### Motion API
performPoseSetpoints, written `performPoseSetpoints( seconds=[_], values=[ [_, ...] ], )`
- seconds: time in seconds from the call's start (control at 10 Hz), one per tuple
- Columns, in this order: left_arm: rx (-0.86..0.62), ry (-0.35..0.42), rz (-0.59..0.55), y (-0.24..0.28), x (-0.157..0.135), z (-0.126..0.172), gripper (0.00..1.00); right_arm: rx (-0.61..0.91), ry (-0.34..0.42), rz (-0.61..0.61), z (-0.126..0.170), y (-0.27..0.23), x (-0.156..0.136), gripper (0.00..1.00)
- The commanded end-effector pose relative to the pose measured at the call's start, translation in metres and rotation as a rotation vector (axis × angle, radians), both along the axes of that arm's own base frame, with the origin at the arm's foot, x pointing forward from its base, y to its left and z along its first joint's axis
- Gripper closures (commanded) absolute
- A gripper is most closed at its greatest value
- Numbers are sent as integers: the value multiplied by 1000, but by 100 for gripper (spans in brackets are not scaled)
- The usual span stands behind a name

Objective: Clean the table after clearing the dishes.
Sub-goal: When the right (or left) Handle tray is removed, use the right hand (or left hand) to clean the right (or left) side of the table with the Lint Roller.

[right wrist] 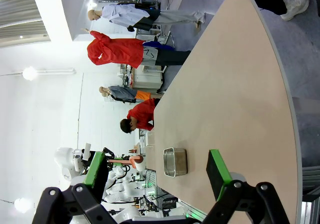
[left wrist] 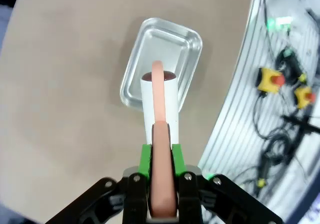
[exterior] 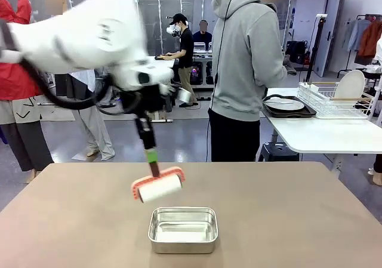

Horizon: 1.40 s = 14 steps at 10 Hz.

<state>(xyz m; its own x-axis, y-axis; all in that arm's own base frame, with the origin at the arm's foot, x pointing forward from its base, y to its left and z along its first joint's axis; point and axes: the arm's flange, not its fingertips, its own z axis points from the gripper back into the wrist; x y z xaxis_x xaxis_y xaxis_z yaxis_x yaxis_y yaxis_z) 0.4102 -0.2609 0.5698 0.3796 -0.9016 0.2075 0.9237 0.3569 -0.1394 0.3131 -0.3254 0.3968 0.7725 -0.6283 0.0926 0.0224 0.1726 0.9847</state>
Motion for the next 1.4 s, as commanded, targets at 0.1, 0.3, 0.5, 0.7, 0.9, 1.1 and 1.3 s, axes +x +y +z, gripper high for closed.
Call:
performPoseSetpoints(
  seconds=[0.1, 0.3, 0.5, 0.7, 0.9, 1.1, 1.3],
  values=[
    [-240, 116, 525, 88, -6, -53, 91, -12, 1, 12, 3, 2, -4, 0],
    [-328, 152, 672, 117, 2, -88, 91, -12, 1, 12, 3, 2, -4, 0],
    [-298, -1, 726, 134, 10, -106, 91, -12, 1, 12, 3, 2, -4, 0],
    [-294, 198, 665, 141, 10, -98, 91, -12, 1, 12, 3, 2, -4, 0],
    [-294, 198, 665, 141, 10, -98, 91, -12, 1, 12, 3, 2, -4, 0],
    [-299, 184, 676, 138, 8, -106, 80, -12, 1, 12, 3, 2, -4, 0],
    [-341, 229, 798, 144, 60, -123, 80, -12, 1, 12, 3, 2, -4, 0]
  ],
)
